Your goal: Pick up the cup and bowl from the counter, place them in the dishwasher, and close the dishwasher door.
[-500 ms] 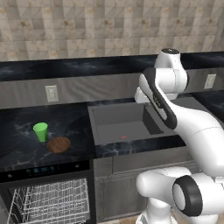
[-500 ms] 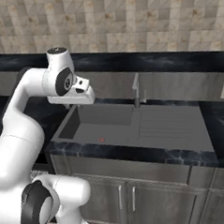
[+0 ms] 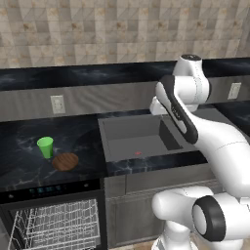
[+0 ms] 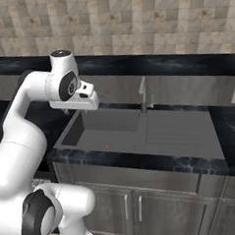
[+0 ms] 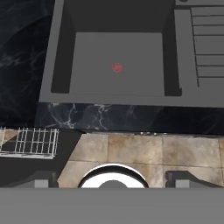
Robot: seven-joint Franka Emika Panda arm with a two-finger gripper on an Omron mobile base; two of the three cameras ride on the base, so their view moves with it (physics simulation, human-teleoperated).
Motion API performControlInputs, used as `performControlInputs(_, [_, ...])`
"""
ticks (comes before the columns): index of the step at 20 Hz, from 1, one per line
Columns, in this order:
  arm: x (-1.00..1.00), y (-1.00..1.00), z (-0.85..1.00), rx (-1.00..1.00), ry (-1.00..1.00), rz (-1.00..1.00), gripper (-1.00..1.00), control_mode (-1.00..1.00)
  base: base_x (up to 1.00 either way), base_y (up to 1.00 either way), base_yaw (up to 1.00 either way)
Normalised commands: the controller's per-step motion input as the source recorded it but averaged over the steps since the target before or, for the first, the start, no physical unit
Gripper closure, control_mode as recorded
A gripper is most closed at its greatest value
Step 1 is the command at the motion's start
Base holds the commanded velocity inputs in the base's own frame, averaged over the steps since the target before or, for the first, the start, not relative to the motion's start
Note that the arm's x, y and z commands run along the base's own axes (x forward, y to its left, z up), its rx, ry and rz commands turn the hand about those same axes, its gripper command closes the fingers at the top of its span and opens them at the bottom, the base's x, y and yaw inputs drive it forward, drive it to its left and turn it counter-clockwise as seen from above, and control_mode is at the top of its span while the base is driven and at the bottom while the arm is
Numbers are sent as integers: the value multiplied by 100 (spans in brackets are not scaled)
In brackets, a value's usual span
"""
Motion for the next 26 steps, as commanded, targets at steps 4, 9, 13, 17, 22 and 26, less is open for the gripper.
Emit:
performControlInputs(4, [0, 18, -5, 1, 0, 0, -100, -100, 0, 0, 0])
performControlInputs(9, [0, 25, -10, 0, 0, 0, -100, -100, 0, 0, 0])
performControlInputs(13, [1, 34, -13, 0, 0, 0, -100, -100, 0, 0, 0])
performControlInputs(17, [3, 37, -15, 0, 0, 0, -100, -100, 0, 0, 0])
performControlInputs(22, [1, 34, -14, 0, 0, 0, -100, -100, 0, 0, 0])
performControlInputs(26, [2, 36, -13, 0, 0, 0, -100, -100, 0, 0, 0])
